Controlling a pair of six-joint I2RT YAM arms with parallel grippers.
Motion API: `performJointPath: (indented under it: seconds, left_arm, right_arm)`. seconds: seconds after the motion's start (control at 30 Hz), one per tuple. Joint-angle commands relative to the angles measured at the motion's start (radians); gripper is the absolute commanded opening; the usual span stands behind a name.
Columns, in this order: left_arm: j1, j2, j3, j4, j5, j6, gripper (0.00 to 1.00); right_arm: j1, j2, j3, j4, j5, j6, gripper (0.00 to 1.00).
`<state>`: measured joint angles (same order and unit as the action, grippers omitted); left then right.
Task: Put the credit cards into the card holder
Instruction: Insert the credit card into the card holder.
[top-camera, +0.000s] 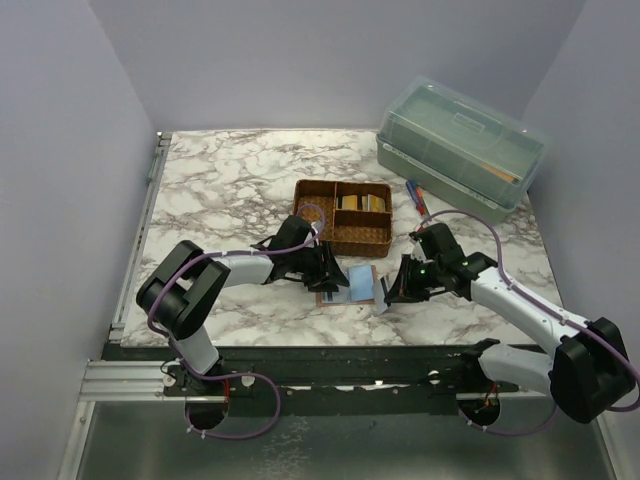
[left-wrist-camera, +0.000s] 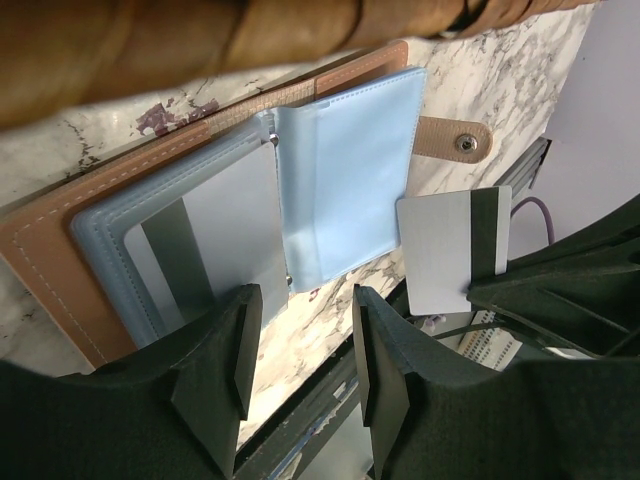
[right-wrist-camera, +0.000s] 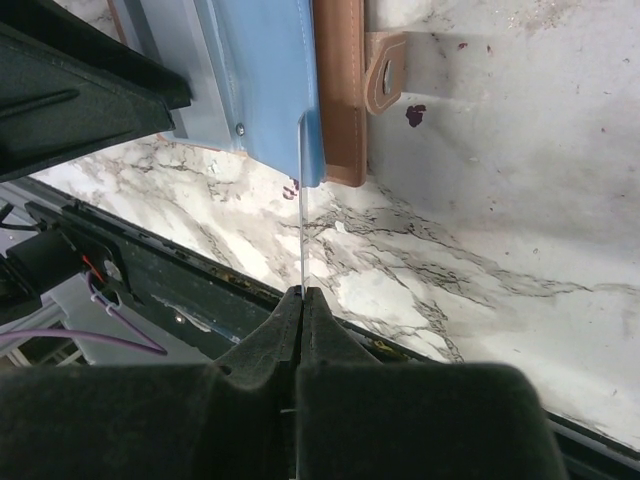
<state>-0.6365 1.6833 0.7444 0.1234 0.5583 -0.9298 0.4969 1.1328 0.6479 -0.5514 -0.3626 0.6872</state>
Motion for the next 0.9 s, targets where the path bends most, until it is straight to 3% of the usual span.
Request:
performJointPath:
  seconds: [0.0,0.87]
  left_arm:
    - [-0.003,0.011,-0.013,-0.06,-0.047,0.029,0.47]
    - [-0.003,0.002,-0.014,-0.062,-0.047,0.036,0.49]
  right_arm:
    - [0.008,0.02,-0.021,0.045,-0.033,-0.004,0.0]
    - [0.009,-0.038,-0.038,-0.033,0.002,0.012,0.0]
